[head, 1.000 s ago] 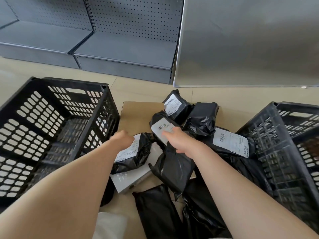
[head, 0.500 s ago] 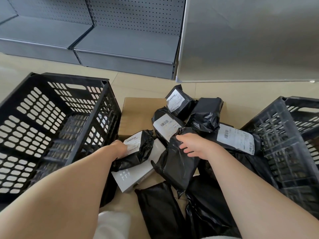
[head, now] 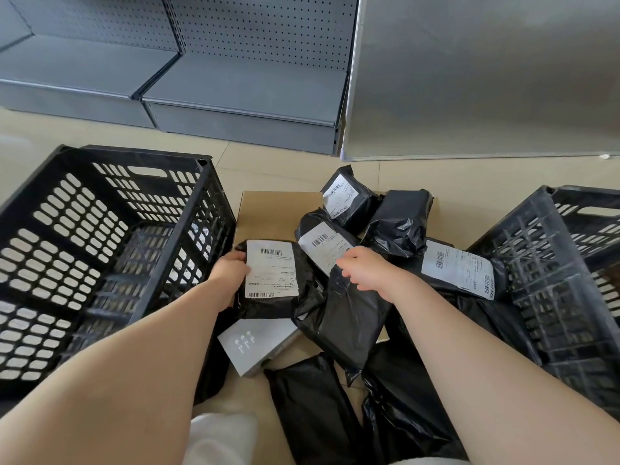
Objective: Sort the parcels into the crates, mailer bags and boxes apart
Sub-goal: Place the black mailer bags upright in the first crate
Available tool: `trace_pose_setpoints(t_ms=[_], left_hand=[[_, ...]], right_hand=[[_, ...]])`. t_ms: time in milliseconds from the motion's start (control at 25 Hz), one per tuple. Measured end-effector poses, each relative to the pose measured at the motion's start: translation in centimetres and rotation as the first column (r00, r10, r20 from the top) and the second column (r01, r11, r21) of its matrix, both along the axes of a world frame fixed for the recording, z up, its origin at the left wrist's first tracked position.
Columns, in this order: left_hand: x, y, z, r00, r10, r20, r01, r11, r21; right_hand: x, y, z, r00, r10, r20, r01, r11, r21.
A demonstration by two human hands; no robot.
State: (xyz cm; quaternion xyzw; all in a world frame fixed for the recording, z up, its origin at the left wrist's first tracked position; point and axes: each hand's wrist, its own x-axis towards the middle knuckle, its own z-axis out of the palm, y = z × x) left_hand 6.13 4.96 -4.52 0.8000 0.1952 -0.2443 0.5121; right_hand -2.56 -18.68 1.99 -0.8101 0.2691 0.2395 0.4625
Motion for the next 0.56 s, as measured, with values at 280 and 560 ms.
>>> trace_pose_setpoints(t_ms=[280,560], left_hand=[[2.7,-1.8,5.3,0.789,-0.52,0.328,0.406,0.841,0.357],[5.0,-5.5,10.8,0.312,-0.851,0.422,0.552,0.524,0.649]], right_hand=[[1.6,2.0,1.7,0.98,0.168,0.104,-0.153,0.978,-0.141],[3.6,2.4,3.7,0.899,0.224,0.377,-0.082,0.931,-0.357]])
